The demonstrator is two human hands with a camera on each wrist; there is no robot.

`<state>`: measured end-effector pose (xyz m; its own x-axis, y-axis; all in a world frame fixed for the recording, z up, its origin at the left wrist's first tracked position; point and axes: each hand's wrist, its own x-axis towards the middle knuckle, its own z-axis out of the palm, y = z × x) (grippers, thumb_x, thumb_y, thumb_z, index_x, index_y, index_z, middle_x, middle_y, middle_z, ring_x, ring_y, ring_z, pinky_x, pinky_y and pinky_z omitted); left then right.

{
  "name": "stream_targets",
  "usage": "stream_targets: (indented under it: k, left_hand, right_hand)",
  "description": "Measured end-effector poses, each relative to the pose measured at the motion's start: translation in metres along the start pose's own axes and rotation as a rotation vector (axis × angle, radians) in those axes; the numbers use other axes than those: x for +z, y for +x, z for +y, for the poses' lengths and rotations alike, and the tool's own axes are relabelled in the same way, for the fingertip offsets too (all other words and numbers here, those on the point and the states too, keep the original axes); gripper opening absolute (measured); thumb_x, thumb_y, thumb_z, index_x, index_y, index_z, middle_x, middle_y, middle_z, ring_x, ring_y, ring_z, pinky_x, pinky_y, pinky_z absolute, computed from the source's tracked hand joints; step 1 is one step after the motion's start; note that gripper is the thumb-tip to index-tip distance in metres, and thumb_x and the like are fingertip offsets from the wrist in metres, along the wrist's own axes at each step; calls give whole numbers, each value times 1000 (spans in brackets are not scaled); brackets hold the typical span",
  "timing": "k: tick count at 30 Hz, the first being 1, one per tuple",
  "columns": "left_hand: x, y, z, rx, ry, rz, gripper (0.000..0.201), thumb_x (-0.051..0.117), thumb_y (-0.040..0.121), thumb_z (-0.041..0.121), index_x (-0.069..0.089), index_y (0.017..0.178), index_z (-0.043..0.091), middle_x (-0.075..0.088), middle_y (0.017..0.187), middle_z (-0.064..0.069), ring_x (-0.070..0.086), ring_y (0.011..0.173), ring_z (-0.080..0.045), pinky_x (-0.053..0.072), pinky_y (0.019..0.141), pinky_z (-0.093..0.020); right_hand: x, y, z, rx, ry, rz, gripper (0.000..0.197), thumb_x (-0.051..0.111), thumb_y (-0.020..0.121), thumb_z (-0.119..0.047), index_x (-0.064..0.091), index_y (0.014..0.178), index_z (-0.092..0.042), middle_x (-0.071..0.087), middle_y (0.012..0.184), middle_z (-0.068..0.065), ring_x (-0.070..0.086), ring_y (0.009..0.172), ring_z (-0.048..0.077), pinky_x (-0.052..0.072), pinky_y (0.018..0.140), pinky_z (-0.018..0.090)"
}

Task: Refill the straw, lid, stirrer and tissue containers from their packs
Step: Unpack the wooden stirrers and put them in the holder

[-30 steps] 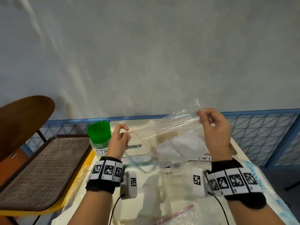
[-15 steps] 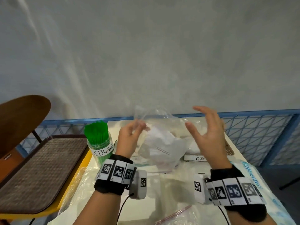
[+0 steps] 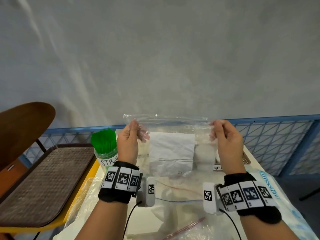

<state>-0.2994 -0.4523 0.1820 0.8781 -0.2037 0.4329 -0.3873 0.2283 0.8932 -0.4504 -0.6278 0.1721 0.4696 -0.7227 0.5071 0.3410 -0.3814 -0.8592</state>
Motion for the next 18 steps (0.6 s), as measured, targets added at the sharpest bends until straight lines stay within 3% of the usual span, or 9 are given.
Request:
stream_targets:
  k: [2, 4, 6, 9, 11, 12, 14, 16, 18]
  left_hand:
    - [-2, 1, 0, -31, -44, -24, 45, 37, 100, 23, 55, 60, 13, 57, 45, 4, 49, 45, -3, 43, 57, -16]
    - [-5, 2, 3, -67, -94, -3, 48, 34, 101, 26, 53, 59, 11, 56, 43, 3, 49, 43, -3, 43, 53, -15]
    - [-8, 3, 4, -148, -162, -20, 43, 33, 100, 29, 55, 68, 11, 59, 47, 5, 53, 44, -1, 44, 52, -12]
    - [-19, 0, -7, -294, -36, -324, 15, 50, 91, 30, 53, 104, 23, 68, 84, 8, 64, 72, 0, 49, 66, -17]
    - [-27, -6, -23, -324, 157, -577, 26, 61, 85, 11, 53, 107, 24, 72, 82, 10, 67, 77, 4, 52, 75, -15]
    - [-29, -11, -30, -312, 228, -615, 24, 62, 84, 5, 58, 101, 21, 74, 76, 9, 68, 75, 2, 52, 79, -18]
    - [-32, -19, -41, -292, 225, -498, 13, 61, 84, 3, 64, 86, 16, 72, 67, 7, 67, 66, -2, 50, 76, -21]
    - [-31, -23, -44, -334, 70, -308, 13, 57, 86, 2, 60, 79, 12, 69, 61, 7, 64, 58, 0, 51, 66, -18]
    - [-30, -24, -44, -313, 4, -211, 13, 55, 88, 0, 58, 79, 10, 66, 59, 6, 61, 54, 2, 51, 57, -13]
  right_hand:
    - [-3, -3, 2, 145, 19, -164, 39, 44, 89, -47, 56, 114, -19, 65, 99, -2, 61, 92, 10, 48, 87, 28]
    - [-6, -9, 8, 273, -105, -347, 39, 50, 82, -51, 58, 110, -25, 65, 109, -2, 60, 103, 16, 46, 95, 37]
    - [-8, -13, 14, 282, -147, -363, 13, 57, 87, -32, 63, 92, -21, 69, 94, 6, 64, 92, 22, 48, 92, 41]
    - [-10, -15, 16, 327, 99, -205, 14, 48, 93, -12, 57, 82, -13, 64, 73, 3, 63, 73, 13, 53, 84, 31]
    - [-13, -12, 14, 350, 202, -148, 17, 45, 95, -13, 55, 81, -14, 61, 69, 0, 59, 72, 15, 53, 80, 29]
    - [-13, -12, 13, 349, 216, -151, 16, 45, 95, -15, 54, 82, -14, 60, 70, 0, 58, 74, 17, 53, 80, 29]
    - [-14, -12, 14, 363, 194, -176, 2, 50, 93, -19, 51, 93, -18, 63, 79, 1, 60, 79, 18, 55, 83, 31]
    - [-17, -16, 20, 407, 92, -201, 23, 56, 90, -22, 47, 110, -22, 68, 89, 0, 65, 85, 14, 52, 83, 28]
    - [-18, -24, 25, 392, -62, -189, 19, 56, 91, -22, 52, 109, -18, 68, 83, -3, 64, 82, 4, 48, 81, 27]
